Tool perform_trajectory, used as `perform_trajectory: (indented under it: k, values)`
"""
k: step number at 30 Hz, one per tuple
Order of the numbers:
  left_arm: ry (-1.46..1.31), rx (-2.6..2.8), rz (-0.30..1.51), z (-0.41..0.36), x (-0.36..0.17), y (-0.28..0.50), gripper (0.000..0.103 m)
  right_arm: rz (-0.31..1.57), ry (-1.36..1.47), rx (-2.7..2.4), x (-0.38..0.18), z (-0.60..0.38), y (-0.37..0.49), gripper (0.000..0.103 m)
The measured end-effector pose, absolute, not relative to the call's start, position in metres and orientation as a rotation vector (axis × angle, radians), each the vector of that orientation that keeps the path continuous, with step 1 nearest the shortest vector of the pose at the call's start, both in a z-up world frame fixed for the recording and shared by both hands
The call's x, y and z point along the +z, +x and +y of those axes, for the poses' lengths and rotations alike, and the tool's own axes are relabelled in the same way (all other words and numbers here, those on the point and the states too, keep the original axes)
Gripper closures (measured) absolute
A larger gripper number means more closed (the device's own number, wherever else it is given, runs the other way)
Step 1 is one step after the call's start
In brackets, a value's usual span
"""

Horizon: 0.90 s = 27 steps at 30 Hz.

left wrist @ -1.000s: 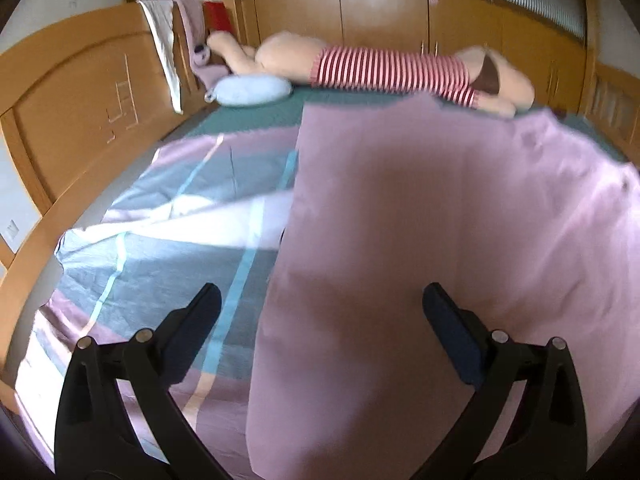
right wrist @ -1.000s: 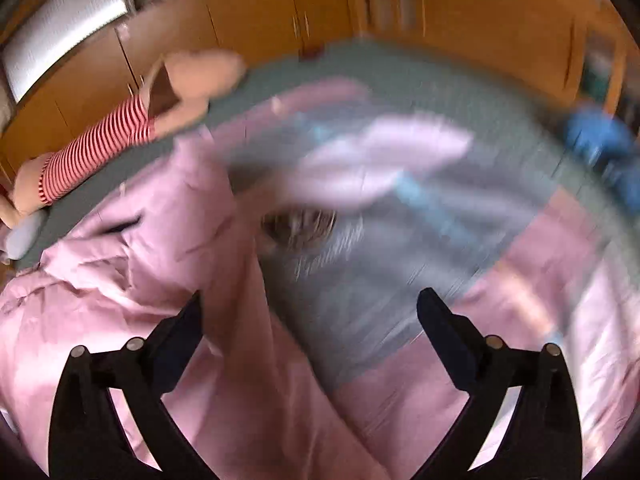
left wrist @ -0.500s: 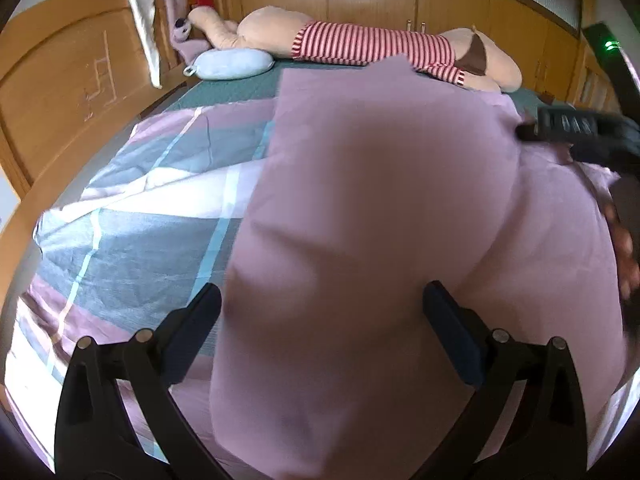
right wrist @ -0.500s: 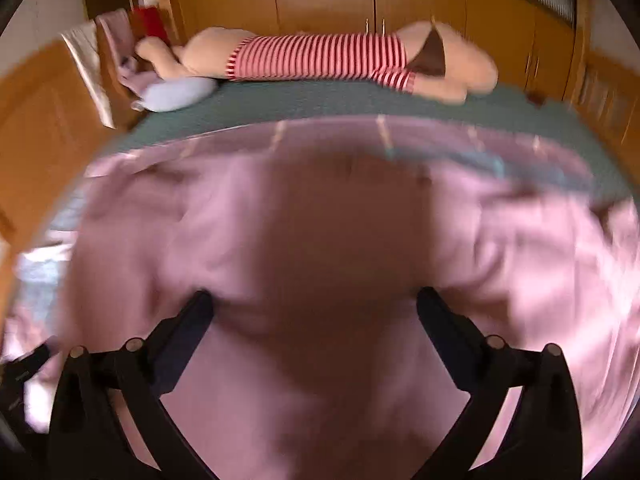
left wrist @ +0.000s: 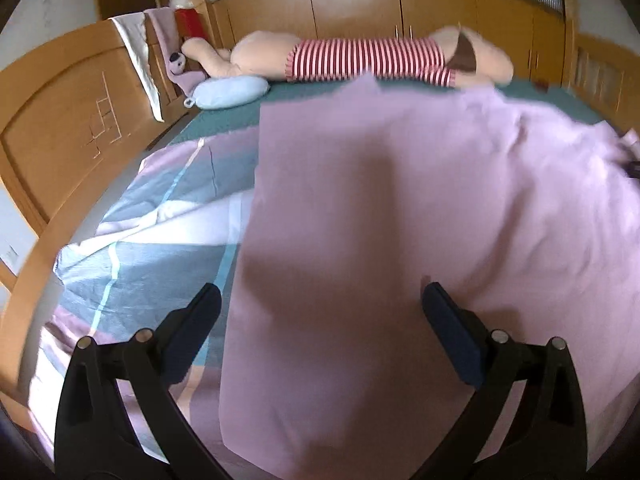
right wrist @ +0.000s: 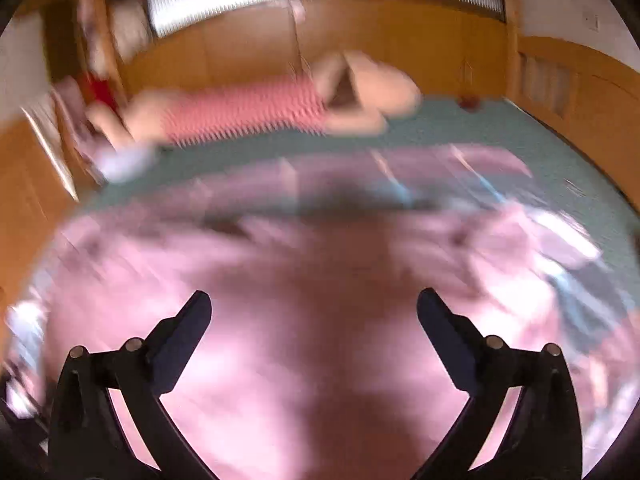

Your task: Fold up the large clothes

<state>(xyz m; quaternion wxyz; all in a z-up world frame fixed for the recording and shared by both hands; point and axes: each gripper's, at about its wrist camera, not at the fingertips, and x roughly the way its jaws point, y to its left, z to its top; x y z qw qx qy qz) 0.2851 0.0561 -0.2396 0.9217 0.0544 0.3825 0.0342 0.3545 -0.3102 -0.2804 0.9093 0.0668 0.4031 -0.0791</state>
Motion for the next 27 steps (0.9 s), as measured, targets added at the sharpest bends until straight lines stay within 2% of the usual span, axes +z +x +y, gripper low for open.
perform_trajectory:
  k: [3,6,12,16,20,27]
  values:
    - [0.090,0.072,0.787,0.060,-0.236,0.285,0.002,0.871,0.326,-0.395,-0.300,-0.394,0.324,0.001]
    - [0.069,0.073,0.749,0.062,-0.229,0.278,0.002,0.777,0.395,-0.525,-0.295,-0.428,0.276,0.001]
    - [0.048,0.011,0.715,0.044,-0.225,0.266,0.002,0.669,0.229,-0.230,-0.277,-0.344,0.234,0.001]
    - [0.084,-0.040,0.722,0.024,-0.224,0.254,0.002,0.696,0.099,0.028,-0.286,-0.265,0.224,0.001]
    - [0.114,-0.059,0.753,0.019,-0.239,0.257,0.002,0.753,-0.215,0.057,-0.311,-0.193,0.220,0.001]
    - [0.047,-0.039,0.769,0.038,-0.250,0.264,0.002,0.840,-0.004,-0.115,-0.319,-0.274,0.226,0.001]
